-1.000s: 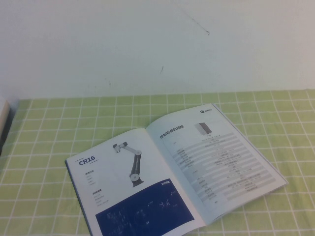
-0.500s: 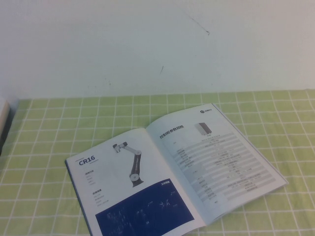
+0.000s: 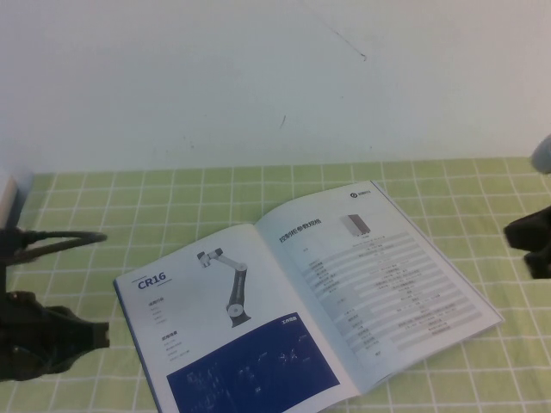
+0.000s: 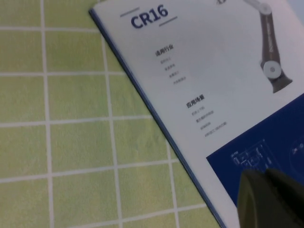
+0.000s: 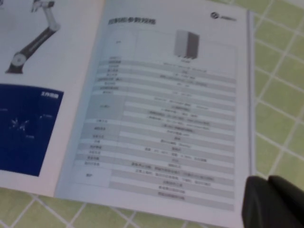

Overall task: Close book
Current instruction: Close the open book

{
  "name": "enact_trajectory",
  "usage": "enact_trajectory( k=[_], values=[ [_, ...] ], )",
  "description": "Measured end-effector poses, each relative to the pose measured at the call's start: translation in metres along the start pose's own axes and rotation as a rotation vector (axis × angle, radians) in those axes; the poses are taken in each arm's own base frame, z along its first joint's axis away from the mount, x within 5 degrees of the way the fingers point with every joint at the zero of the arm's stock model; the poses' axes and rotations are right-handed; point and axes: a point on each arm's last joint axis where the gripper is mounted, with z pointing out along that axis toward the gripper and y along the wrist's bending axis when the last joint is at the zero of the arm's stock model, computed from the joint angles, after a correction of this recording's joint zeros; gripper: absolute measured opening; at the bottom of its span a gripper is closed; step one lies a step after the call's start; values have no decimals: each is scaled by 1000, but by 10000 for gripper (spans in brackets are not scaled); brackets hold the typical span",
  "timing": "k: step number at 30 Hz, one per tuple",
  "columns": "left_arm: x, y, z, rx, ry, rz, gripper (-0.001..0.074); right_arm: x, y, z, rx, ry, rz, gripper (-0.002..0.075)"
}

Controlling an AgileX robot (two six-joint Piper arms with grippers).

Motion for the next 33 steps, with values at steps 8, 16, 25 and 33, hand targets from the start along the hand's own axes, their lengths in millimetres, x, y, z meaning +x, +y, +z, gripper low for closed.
enact_trajectory(
  k=[8, 16, 25, 33],
  values=[
    [5, 8, 36, 0, 149, -39, -3, 5, 24, 85, -81, 117, -74, -3],
    [17, -9, 67, 18, 256, 25, -3, 32, 16, 142, -77, 244, -59, -3],
    [20, -4, 83, -33, 285, -28, -3, 47, 14, 172, -119, 333, -40, -3],
    [24, 2, 97, -63, 337, -63, -3, 49, 14, 176, -152, 361, -12, -3]
  ],
)
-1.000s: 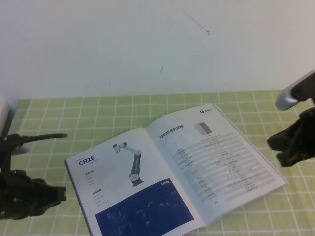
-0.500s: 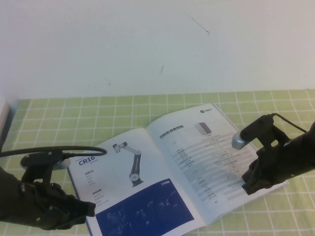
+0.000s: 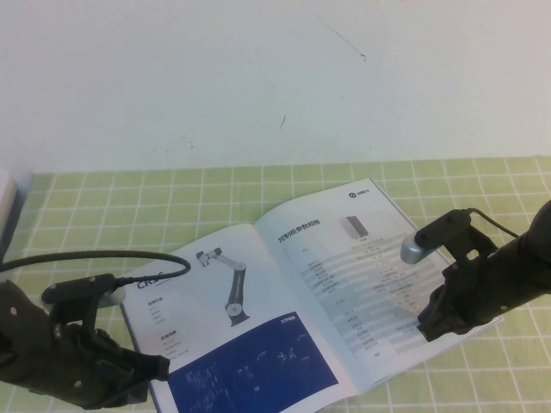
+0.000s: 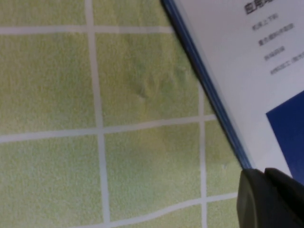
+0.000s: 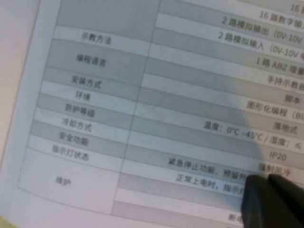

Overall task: Close book
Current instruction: Close the open book

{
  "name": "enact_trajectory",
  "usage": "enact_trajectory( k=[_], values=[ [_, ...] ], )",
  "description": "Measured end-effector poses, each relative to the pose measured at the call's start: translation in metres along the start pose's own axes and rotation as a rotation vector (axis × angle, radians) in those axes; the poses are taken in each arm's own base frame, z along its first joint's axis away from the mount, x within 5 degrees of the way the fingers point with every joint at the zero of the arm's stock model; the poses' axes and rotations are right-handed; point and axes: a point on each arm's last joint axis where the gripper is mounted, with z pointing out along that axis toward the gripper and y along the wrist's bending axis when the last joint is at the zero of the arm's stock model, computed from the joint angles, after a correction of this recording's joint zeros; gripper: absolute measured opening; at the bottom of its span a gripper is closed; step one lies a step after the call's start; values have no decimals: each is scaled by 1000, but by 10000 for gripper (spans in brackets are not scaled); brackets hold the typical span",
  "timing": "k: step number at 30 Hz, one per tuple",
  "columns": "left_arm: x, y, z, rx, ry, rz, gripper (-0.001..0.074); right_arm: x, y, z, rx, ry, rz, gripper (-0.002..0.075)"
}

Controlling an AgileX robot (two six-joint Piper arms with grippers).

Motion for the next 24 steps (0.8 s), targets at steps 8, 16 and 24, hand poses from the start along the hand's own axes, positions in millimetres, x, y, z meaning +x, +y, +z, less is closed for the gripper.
enact_trajectory(
  k=[8, 16, 24],
  values=[
    [-9, 2, 6, -52, 42, -44, -3, 0, 2, 0, -31, 18, 61, -3],
    [-13, 5, 8, -91, 51, -78, -3, 1, 3, 0, -45, 29, 68, -3],
    [-14, 11, 24, -132, 106, -117, -3, 2, 4, 0, -52, 34, 72, -3]
  ],
)
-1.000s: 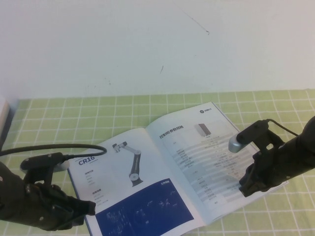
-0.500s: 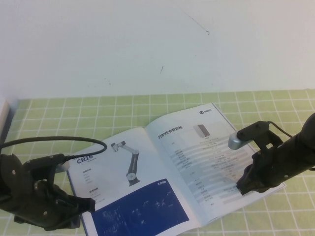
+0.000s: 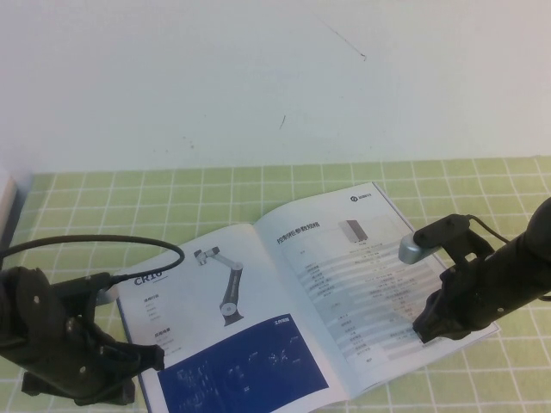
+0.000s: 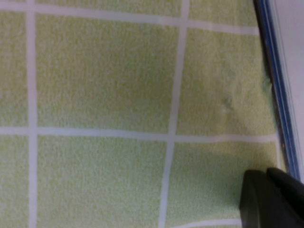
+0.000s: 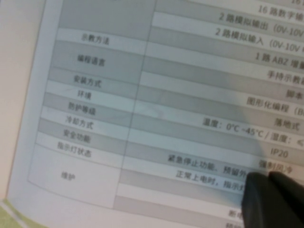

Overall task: Close book
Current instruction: Close the open book

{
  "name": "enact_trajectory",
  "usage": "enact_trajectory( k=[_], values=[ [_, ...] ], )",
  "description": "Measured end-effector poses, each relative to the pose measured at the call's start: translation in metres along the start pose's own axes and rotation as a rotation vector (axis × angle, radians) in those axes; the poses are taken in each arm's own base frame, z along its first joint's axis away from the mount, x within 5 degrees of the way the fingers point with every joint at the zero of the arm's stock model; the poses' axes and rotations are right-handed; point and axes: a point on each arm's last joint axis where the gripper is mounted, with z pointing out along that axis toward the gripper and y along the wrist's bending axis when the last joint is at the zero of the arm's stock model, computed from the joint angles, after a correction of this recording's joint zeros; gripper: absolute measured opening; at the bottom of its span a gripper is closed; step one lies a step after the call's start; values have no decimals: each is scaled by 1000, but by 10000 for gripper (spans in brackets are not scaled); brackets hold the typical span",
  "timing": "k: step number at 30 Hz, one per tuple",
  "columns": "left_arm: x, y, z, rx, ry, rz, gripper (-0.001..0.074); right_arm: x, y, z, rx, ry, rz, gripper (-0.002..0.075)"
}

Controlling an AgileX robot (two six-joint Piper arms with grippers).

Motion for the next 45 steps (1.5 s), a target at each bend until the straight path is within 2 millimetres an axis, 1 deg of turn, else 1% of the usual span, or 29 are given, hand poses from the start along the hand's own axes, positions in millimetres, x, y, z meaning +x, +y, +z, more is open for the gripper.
enact_trajectory(
  k=[7, 12, 21, 27, 33, 40, 45],
  values=[
    [-1, -7, 0, 11, 1, 10, -3, 0, 0, 0, -5, 4, 0, -3],
    [-9, -17, -3, 14, 21, 54, -3, 0, 0, 0, -5, 4, 0, -3],
    [-22, -24, -9, 19, 21, 69, -3, 1, 1, 0, -7, 6, 0, -3],
    [-24, -21, -14, -29, 1, 57, -3, 1, 1, 0, -7, 6, 0, -3],
    [-25, -14, -5, -102, 19, 29, -3, 1, 1, 0, -7, 6, 0, -3],
    [-25, -14, -3, -105, 23, 32, -3, 2, 0, 5, -21, 27, 5, -3],
    [-26, -16, -10, -97, 8, 33, -2, 2, -1, 7, -32, 39, 15, -3]
  ],
)
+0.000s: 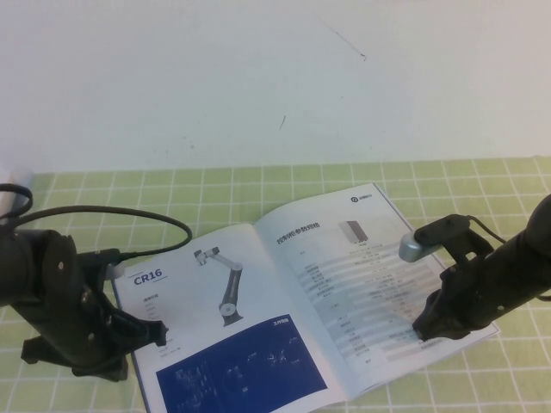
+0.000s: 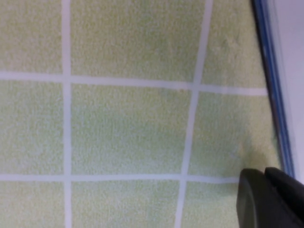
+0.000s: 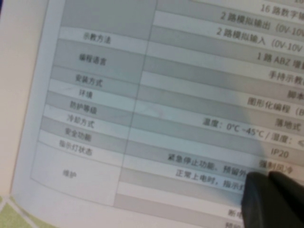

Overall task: Close book
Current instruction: Close the open book

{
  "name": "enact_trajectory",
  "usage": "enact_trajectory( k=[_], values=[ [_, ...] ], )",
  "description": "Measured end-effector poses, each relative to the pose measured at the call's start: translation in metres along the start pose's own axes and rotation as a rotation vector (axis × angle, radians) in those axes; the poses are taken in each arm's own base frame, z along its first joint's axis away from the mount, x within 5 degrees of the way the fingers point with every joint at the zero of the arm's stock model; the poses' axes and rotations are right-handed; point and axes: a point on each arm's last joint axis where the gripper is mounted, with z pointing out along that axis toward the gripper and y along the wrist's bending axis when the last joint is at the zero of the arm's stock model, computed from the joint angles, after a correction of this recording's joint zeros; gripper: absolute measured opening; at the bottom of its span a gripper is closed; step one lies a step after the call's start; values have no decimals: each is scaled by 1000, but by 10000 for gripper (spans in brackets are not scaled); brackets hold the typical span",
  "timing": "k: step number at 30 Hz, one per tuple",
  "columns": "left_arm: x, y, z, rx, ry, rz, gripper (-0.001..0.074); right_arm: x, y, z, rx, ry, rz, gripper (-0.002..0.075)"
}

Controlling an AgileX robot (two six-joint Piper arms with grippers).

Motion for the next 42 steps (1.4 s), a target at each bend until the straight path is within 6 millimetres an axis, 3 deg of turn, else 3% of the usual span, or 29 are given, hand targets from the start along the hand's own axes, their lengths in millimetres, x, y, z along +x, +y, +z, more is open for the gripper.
enact_trajectory(
  k=[5, 20, 42],
  values=[
    [-6, -3, -10, 9, -17, 10, -2, 0, 0, 0, -11, 7, 36, -3],
    [-7, -1, -3, -16, -7, 36, -2, 14, 21, -1, -221, 163, 80, -3],
    [-11, 3, 6, -65, -13, 22, -2, 17, 24, -3, -210, 165, 66, -3]
  ],
)
